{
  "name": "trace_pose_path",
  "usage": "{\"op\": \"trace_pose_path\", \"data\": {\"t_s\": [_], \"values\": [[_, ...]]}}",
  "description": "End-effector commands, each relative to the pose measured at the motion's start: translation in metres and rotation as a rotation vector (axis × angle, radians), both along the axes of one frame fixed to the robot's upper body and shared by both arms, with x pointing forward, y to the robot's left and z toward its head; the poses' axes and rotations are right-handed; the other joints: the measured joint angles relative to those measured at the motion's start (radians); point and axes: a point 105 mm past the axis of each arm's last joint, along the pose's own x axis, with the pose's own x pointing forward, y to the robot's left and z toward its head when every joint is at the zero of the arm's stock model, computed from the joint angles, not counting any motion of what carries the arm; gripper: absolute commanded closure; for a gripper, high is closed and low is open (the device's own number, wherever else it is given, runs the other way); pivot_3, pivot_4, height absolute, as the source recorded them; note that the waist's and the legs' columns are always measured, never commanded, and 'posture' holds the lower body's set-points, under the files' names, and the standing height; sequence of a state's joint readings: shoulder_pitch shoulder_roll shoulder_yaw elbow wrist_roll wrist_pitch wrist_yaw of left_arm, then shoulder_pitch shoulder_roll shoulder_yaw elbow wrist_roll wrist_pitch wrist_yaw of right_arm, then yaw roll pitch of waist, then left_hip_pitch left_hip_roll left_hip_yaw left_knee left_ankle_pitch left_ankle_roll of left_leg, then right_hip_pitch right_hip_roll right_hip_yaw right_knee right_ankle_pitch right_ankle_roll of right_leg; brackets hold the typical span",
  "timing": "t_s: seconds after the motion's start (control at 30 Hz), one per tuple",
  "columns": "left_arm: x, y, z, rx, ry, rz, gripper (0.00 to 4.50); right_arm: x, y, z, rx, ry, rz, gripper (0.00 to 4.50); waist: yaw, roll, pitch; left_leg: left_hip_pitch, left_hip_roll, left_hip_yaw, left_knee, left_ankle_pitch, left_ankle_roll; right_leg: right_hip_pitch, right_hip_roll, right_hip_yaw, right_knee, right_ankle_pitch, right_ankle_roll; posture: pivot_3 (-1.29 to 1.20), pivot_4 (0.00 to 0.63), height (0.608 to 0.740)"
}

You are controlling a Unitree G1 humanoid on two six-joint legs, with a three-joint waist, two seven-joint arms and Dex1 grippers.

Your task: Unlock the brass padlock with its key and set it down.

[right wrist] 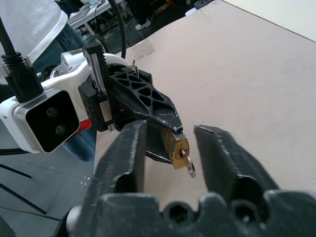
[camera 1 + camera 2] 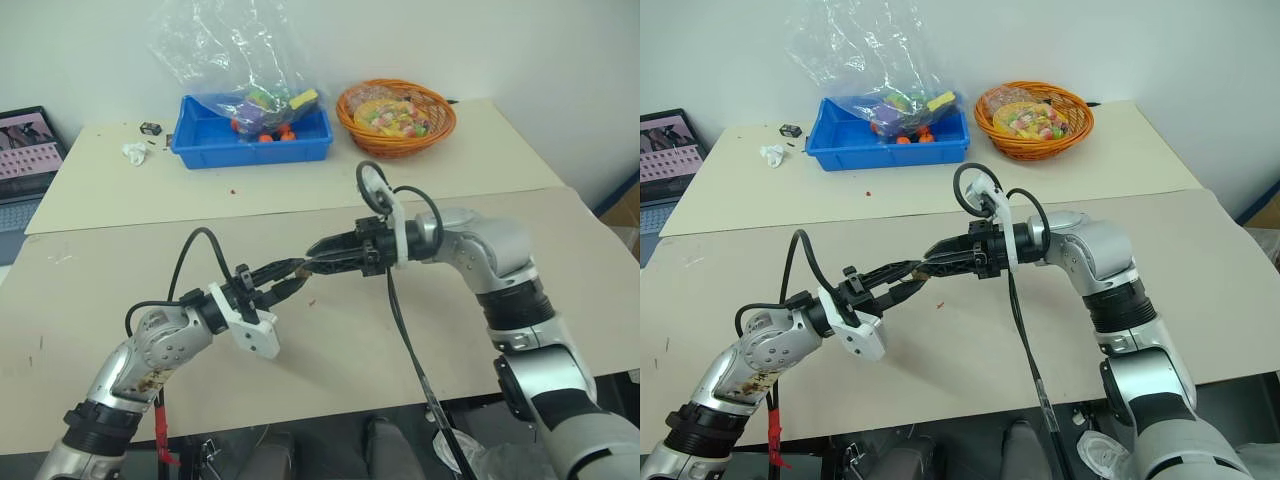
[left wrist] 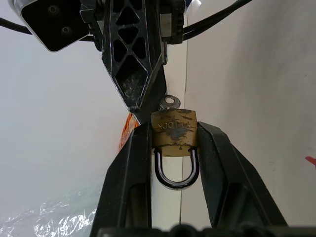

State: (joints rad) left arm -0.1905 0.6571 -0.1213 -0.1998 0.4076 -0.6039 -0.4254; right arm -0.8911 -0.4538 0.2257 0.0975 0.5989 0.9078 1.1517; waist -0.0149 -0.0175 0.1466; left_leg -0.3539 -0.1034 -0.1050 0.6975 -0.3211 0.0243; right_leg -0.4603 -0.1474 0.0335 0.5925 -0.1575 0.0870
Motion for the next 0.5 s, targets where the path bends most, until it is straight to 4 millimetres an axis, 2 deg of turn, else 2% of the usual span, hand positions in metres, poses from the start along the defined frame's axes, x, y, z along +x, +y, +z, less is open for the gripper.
{"op": "trace_pose_path", "data": {"t_s": [0.03, 0.07, 0.1, 0.27, 0.4, 0.5], "values": [[-0.0013, -0.0012, 0.0078, -0.022, -0.023, -0.006, 3.69, -0.0025, 0.0017, 0.0119, 0.009, -0.038, 0.023, 4.06, 0.0, 0.0, 0.0, 0.0, 0.0, 0.0, 0.0, 0.0, 0.0, 0.0, 0.0, 0.0, 0.0, 0.0, 0.0, 0.0, 0.15, 0.74], [-0.0012, -0.0013, 0.0076, -0.02, -0.024, -0.005, 3.69, -0.0029, 0.0015, 0.0114, 0.008, -0.039, 0.024, 4.43, 0.0, 0.0, 0.0, 0.0, 0.0, 0.0, 0.0, 0.0, 0.0, 0.0, 0.0, 0.0, 0.0, 0.0, 0.0, 0.0, 0.15, 0.74], [-0.0011, -0.0012, 0.0079, -0.021, -0.025, -0.004, 3.69, -0.0034, 0.0013, 0.0107, 0.008, -0.038, 0.024, 4.47, -0.001, 0.0, 0.0, 0.0, 0.0, 0.0, 0.0, 0.0, 0.0, 0.0, 0.0, 0.0, 0.0, 0.0, 0.0, 0.0, 0.15, 0.74], [-0.0011, -0.0013, 0.0077, -0.02, -0.023, -0.003, 3.69, -0.0036, -0.0006, 0.0068, 0.001, -0.042, 0.016, 4.47, -0.001, 0.0, 0.0, 0.0, 0.0, 0.0, 0.0, 0.0, 0.0, 0.0, 0.0, 0.0, 0.0, 0.0, 0.0, 0.0, 0.15, 0.74], [-0.0011, -0.0014, 0.0077, -0.023, -0.02, -0.003, 3.69, -0.0009, -0.0001, 0.0119, 0.029, -0.035, -0.005, 4.47, -0.001, 0.0, 0.0, 0.0, 0.0, 0.0, 0.0, 0.0, 0.0, 0.0, 0.0, 0.0, 0.0, 0.0, 0.0, 0.0, 0.15, 0.74], [-0.0014, -0.0018, 0.0073, -0.024, -0.017, -0.004, 3.69, 0.0023, -0.0008, 0.0162, 0.038, -0.047, -0.025, 3.66, -0.001, 0.0, 0.0, 0.0, 0.0, 0.0, 0.0, 0.0, 0.0, 0.0, 0.0, 0.0, 0.001, 0.0, 0.0, 0.0, 0.15, 0.74]]}}
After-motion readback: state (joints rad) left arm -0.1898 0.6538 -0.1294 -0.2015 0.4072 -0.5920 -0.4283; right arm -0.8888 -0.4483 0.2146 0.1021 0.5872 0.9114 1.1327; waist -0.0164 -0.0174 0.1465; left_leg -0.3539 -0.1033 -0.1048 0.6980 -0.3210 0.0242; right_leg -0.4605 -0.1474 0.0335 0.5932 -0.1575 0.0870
